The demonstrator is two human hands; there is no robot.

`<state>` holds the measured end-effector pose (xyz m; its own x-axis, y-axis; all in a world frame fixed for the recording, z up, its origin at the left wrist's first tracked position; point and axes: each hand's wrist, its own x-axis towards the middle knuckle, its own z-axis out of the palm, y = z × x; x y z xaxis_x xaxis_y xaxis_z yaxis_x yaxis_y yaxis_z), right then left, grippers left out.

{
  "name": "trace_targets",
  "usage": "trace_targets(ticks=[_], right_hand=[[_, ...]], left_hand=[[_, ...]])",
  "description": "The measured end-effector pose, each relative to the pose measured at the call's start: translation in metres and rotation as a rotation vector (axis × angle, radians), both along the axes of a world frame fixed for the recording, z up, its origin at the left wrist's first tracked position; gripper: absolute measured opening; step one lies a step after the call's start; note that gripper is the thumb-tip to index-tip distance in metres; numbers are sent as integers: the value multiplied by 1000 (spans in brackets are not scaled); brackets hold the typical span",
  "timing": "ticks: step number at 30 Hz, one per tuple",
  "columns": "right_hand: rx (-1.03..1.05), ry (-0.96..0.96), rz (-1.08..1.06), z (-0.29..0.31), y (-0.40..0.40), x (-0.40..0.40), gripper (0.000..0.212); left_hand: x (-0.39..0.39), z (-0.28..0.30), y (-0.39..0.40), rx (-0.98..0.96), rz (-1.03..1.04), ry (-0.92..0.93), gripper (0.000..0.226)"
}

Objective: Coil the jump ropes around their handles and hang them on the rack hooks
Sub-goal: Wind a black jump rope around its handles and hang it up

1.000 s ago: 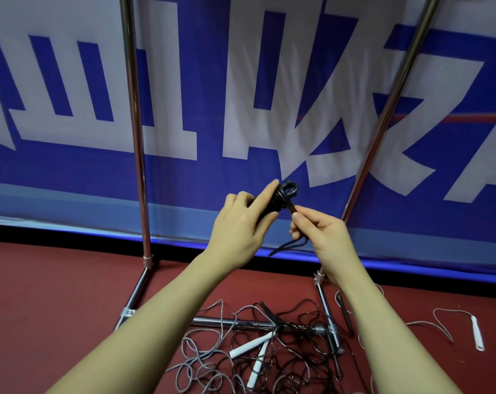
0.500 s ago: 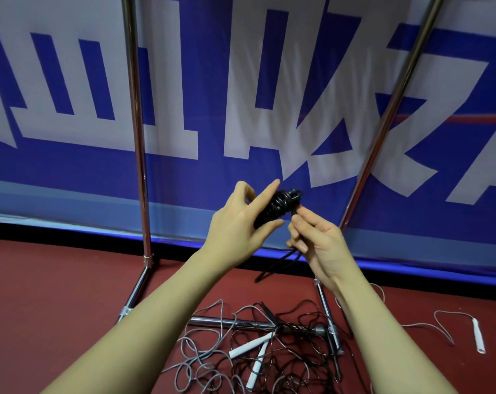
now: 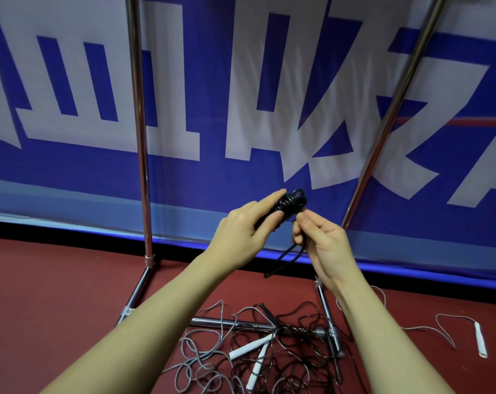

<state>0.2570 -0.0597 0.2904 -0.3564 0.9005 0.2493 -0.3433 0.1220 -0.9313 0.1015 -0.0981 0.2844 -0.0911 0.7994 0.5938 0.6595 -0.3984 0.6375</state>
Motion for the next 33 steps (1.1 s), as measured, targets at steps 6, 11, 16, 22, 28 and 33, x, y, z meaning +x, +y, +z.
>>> trace_targets(ticks=[6, 11, 16, 22, 28, 33], right_hand=[[49, -67, -87, -2, -1, 2, 27], [-2, -39, -113, 2, -5, -5, 21], [10, 11, -19, 3, -4, -5, 20], [48, -94, -87, -1, -1, 0, 15], [59, -141, -53, -2, -2, 1, 19], [72, -149, -50, 1, -1, -2, 20]], left_hand=[[-5, -3, 2, 95, 53, 194, 73], [-7, -2, 10, 424, 328, 510, 50], [-9, 4, -2, 234, 214, 158, 53], [-5, 3, -7, 15, -2, -29, 63], [-8, 5, 3, 185, 260, 391, 64], [-8, 3, 2, 369, 250, 381, 51]])
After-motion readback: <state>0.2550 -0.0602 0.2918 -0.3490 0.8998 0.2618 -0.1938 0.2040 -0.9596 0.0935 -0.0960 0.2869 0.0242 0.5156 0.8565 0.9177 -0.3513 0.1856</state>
